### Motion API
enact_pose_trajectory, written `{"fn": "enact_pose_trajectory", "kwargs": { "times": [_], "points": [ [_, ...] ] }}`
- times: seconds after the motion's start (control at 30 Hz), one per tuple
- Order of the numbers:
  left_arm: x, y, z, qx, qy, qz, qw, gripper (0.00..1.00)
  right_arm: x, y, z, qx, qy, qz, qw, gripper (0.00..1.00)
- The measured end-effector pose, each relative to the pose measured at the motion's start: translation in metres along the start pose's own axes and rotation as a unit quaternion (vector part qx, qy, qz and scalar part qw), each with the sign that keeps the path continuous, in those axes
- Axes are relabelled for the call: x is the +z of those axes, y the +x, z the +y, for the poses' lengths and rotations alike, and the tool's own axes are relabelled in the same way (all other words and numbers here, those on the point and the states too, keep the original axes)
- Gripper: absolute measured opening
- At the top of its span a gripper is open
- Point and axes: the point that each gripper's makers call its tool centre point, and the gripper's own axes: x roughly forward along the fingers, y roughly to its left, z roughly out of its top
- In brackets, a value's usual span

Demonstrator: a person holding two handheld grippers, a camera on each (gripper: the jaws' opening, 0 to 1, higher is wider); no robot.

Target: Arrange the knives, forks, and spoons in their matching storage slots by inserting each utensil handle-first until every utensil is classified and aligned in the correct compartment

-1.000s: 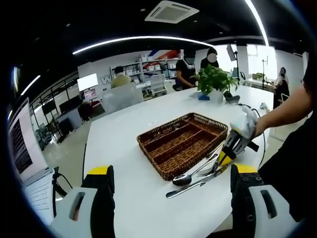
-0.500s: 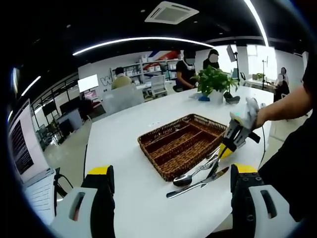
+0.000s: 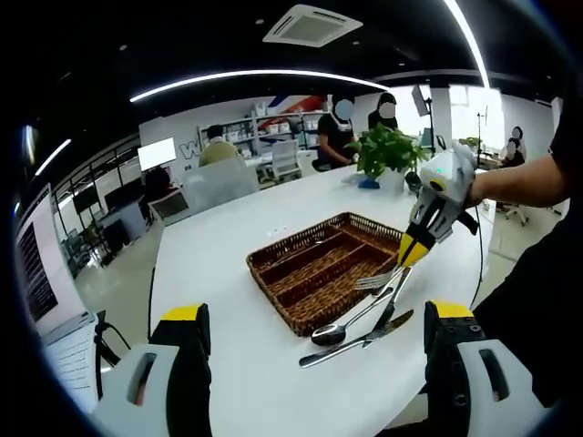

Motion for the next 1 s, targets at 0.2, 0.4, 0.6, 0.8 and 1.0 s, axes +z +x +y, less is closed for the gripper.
{"fn": "enact_pose_trajectory", "kwargs": {
  "times": [0.2,0.4,0.6,0.8,1.0],
  "points": [
    [0.005,0.000,-0.001,-0.002,-0.003,-0.010,0.9999,0.99,0.020,-0.022,-0.002,-0.006,-0.020,0.000,0.9998,0.00],
    [0.004,0.001,-0.006,-0.009,0.000,-0.003,1.0000,0.99,0.030,-0.037,-0.007,-0.019,-0.034,-0.002,0.9993,0.00],
    [0.005,0.002,-0.003,-0.007,-0.004,-0.001,1.0000,0.99,0.041,-0.047,-0.004,-0.022,-0.042,-0.008,0.9988,0.00],
    [0.005,0.002,-0.002,-0.005,-0.009,-0.004,0.9999,0.99,0.045,-0.049,-0.003,-0.024,-0.049,-0.007,0.9985,0.00],
    [0.004,0.000,-0.002,-0.004,-0.014,-0.006,0.9999,0.99,0.047,-0.050,-0.004,-0.028,-0.059,-0.008,0.9978,0.00]
  ]
}}
